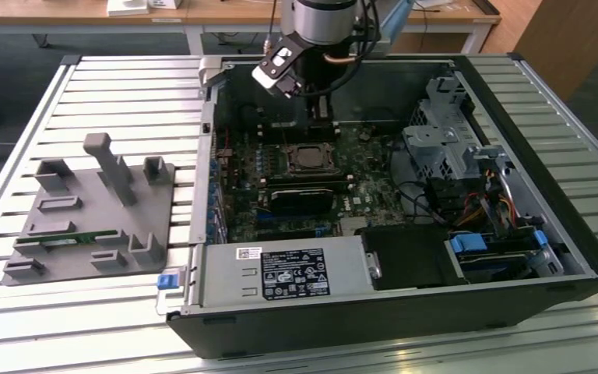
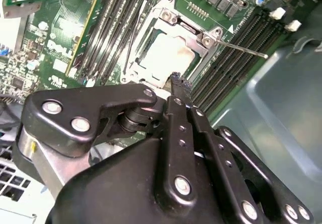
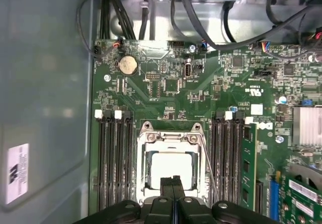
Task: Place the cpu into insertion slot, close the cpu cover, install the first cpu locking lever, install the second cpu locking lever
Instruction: 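Install the first cpu locking lever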
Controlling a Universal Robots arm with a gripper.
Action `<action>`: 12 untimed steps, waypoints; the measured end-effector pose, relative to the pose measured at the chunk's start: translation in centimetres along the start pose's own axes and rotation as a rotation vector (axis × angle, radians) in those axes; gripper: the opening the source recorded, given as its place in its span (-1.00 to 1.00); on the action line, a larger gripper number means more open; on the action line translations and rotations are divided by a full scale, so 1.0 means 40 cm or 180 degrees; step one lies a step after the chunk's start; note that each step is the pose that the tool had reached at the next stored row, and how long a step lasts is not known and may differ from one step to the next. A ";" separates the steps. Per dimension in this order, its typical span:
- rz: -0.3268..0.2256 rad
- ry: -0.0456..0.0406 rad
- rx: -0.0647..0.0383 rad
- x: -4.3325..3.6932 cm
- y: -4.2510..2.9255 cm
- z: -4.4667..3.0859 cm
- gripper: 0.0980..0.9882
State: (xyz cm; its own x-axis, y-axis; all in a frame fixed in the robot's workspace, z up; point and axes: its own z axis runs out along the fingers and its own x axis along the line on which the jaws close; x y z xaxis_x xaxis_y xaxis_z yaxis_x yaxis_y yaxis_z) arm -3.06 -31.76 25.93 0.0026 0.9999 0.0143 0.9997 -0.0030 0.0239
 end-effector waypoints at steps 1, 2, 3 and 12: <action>0.0000 0.0000 0.0000 0.000 0.000 -0.006 -0.98; 0.0000 -0.0001 0.0000 0.000 0.000 -0.009 -0.98; -0.0001 0.0000 0.0000 0.000 0.000 -0.009 -0.98; -0.0445 0.0010 0.0006 0.000 0.000 -0.009 -0.98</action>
State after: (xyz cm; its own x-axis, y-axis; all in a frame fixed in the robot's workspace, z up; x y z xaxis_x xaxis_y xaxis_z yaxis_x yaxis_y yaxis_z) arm -3.06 -31.76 26.29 -0.1369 0.9905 0.0141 0.9903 0.1365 0.0239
